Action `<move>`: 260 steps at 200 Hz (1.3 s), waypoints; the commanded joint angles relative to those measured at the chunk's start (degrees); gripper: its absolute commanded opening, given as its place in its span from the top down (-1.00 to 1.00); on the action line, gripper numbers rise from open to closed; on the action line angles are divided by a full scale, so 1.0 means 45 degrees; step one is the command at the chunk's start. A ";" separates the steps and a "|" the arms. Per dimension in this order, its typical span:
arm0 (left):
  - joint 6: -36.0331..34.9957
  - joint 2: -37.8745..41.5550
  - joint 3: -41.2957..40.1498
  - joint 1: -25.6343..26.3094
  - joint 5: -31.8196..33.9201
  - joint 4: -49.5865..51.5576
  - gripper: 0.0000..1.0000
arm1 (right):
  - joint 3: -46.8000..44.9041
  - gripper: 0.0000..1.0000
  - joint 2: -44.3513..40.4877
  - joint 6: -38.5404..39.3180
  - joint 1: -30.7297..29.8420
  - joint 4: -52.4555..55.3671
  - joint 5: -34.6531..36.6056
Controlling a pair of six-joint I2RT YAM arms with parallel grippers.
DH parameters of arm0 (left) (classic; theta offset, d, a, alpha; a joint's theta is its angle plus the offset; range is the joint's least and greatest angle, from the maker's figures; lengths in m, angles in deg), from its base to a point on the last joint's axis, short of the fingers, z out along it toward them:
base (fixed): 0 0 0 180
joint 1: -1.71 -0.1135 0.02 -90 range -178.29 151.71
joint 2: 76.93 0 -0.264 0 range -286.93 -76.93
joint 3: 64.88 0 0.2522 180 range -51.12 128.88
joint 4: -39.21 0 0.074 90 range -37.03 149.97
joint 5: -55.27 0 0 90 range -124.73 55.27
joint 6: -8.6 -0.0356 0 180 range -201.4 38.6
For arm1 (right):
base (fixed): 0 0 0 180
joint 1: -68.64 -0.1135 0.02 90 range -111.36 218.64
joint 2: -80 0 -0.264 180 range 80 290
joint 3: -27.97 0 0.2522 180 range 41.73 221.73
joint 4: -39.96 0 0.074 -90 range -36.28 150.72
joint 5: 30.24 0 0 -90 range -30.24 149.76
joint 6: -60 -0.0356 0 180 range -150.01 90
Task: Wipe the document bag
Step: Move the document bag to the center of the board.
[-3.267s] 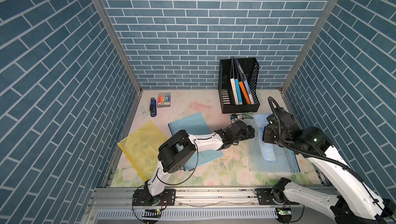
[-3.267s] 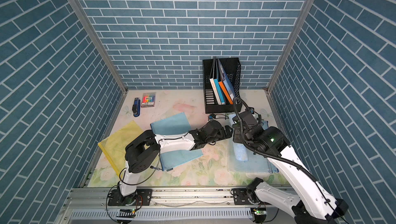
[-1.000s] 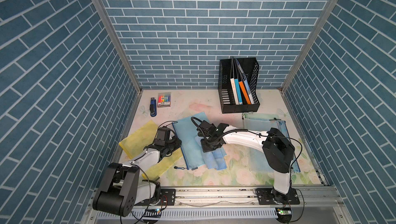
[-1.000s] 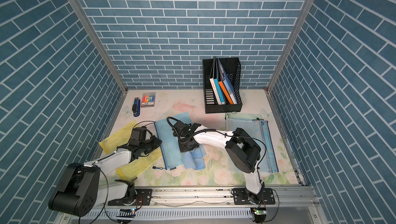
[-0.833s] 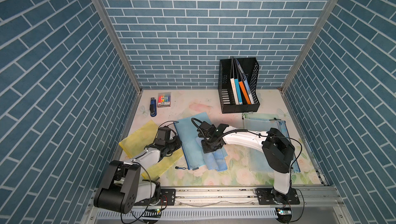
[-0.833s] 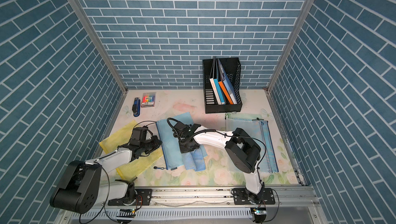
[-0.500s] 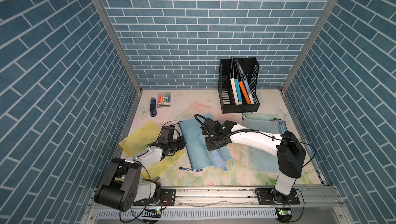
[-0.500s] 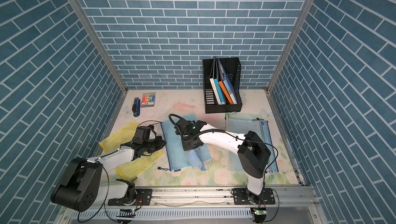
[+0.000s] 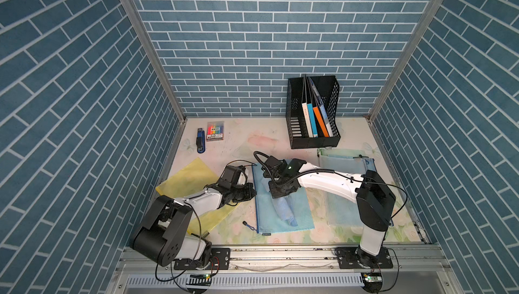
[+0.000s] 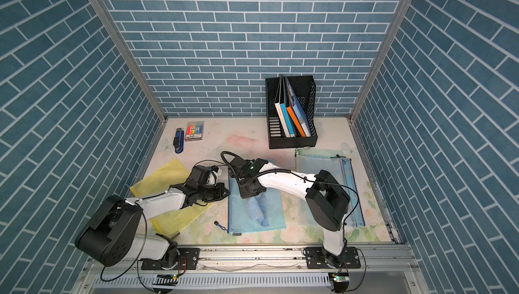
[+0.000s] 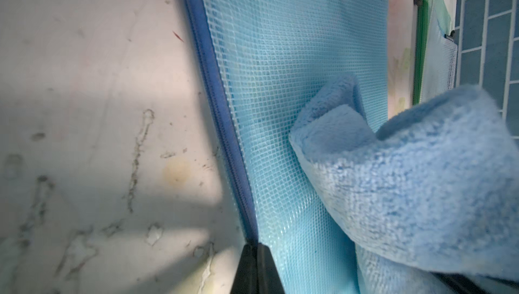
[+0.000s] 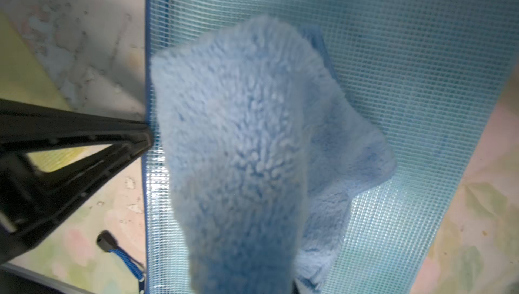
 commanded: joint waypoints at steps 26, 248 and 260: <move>-0.0072 -0.0058 -0.0003 0.0411 -0.0196 -0.0521 1.00 | -0.0625 1.00 -0.0442 -0.0438 0.1071 -0.0265 0.0113; 0.1060 -0.0691 -0.0284 0.0764 -0.0001 -0.1995 1.00 | 0.1474 1.00 0.2455 -0.0080 0.2379 -0.1320 -0.1009; 0.1211 -0.0725 -0.0304 0.0769 0.0037 -0.2161 1.00 | 0.2551 1.00 0.3190 -0.0114 0.1735 -0.1284 -0.1336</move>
